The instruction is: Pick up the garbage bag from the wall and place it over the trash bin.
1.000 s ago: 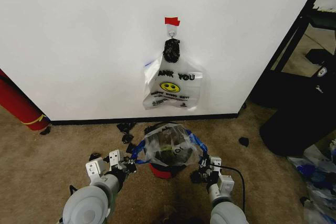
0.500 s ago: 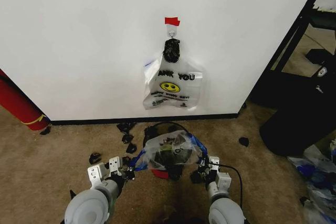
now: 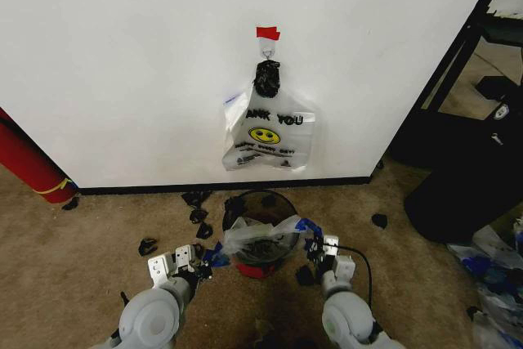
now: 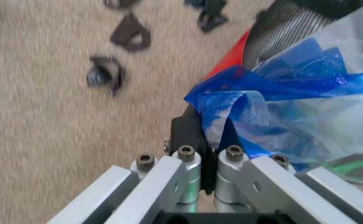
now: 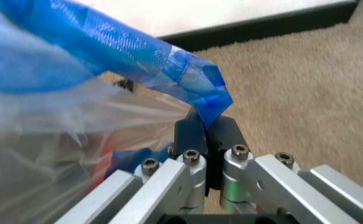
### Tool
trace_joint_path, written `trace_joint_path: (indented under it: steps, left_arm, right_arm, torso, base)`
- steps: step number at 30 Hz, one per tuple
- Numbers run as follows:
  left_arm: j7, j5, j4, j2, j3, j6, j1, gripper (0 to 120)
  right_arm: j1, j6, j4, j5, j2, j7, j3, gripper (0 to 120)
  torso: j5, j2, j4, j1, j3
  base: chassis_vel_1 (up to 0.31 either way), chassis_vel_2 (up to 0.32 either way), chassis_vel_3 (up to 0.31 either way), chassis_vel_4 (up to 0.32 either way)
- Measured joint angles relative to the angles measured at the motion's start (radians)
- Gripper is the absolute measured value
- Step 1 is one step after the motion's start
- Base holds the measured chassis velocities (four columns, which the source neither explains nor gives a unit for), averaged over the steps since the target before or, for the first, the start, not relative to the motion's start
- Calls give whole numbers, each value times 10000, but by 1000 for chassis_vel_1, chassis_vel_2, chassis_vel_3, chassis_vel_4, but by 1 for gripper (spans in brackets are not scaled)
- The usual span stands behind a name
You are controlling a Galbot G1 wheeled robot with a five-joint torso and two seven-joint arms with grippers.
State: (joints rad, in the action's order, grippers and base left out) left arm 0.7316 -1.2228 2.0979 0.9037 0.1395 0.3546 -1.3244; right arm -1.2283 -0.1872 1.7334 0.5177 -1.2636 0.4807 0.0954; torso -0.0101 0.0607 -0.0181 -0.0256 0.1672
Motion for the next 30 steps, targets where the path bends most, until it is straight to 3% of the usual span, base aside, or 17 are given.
trace_joint_path:
  steps: [6,14,23,27,30]
  left_arm:
    - [-303,350,-34,-23,-206,-148,62,0]
    - [-475,438,195,-119,-211,-112,-168,1]
    - [-492,811,1207,-375,141,82,-851,30]
    - [-382,1418,1703,-391,196,324,-1279,48]
    - [-279,1587,2001,-391,241,477,-1555,54]
  right_arm:
    - [754,13,-763,-40,15,-168,-357,0]
    - [738,168,-841,-391,219,-472,-515,0]
    - [-456,741,-149,-902,636,-1058,-73,1]
    - [-1051,1263,183,-1330,757,-1476,232,13]
    - [-1231,1369,328,-1407,811,-1595,327,20]
  torso:
    - [0,0,1,0,0]
    - [0,0,1,0,0]
    - [1,0,-2,0,-2]
    - [0,1,-1,0,-1]
    - [0,2,-2,1,-2]
  base:
    - [0,0,0,0]
    - [0,0,0,0]
    - [0,0,0,0]
    - [0,0,0,0]
    - [0,0,0,0]
